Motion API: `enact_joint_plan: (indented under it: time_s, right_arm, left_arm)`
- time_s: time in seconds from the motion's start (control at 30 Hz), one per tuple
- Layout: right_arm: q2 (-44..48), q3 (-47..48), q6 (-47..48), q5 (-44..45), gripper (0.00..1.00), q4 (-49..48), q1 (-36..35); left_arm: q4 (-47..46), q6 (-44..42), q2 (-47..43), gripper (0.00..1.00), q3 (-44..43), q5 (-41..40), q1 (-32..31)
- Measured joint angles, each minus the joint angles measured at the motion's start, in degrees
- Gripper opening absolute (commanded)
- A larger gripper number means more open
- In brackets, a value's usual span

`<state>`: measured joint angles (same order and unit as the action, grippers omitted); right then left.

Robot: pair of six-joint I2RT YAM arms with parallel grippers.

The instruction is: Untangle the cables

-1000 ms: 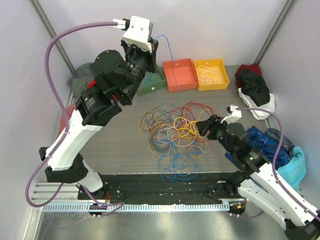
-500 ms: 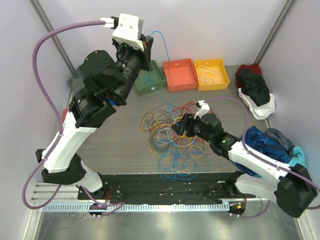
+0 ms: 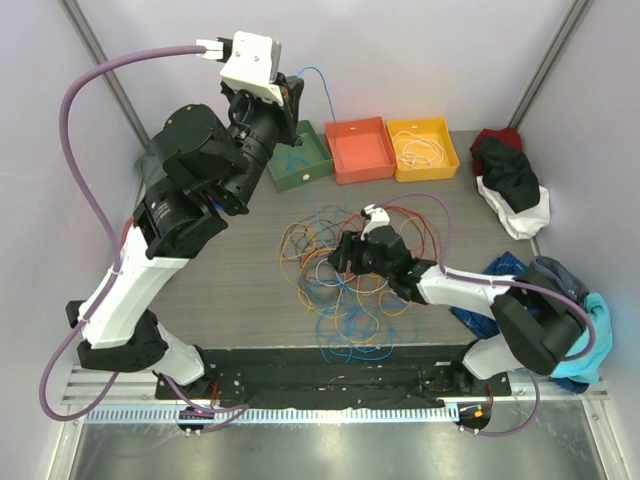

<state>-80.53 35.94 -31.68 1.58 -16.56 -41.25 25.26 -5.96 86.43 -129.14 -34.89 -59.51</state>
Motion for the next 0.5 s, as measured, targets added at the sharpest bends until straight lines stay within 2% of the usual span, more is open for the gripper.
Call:
enact_joint_plan:
  time_s: [0.1,0.13,0.2,0.23,0.27,0.3,0.4,0.5]
  right_arm:
    - [-4.7,1.6,0.0,1.7,0.59,-2.9,0.0]
    - [-6.2,2.3,0.0,2.3,0.46,-3.8,0.0]
    - [-8.9,3.5,-0.3,3.7,0.31,-5.6,0.0]
    - [-9.7,3.8,-0.6,4.4,0.2,-6.4,0.0]
    - [-9.9,3.9,-1.0,5.1,0.14,-6.9,0.0]
    - [-9.7,3.9,-1.3,6.1,0.02,-7.1,0.0]
    - [-6.4,3.7,-1.3,10.5,0.01,-6.5,0.0]
    - [1.5,3.6,0.0,15.3,0.01,-2.3,0.0]
  left_arm:
    - [0.0,0.5,-1.0,0.0,1.6,0.0,0.0]
    - [0.1,0.8,-1.6,0.0,2.4,0.0,0.0]
    - [0.1,1.1,-2.2,0.0,3.3,0.0,0.0]
    - [0.2,1.2,-2.6,0.0,3.9,0.0,0.0]
    - [0.2,1.3,-3.1,0.0,4.5,-0.1,0.0]
    - [0.2,1.4,-3.6,0.0,5.3,-0.2,0.0]
    - [0.2,2.1,-6.0,0.0,8.9,-1.2,0.0]
    - [0.0,3.2,-9.4,0.0,14.4,-3.2,0.0]
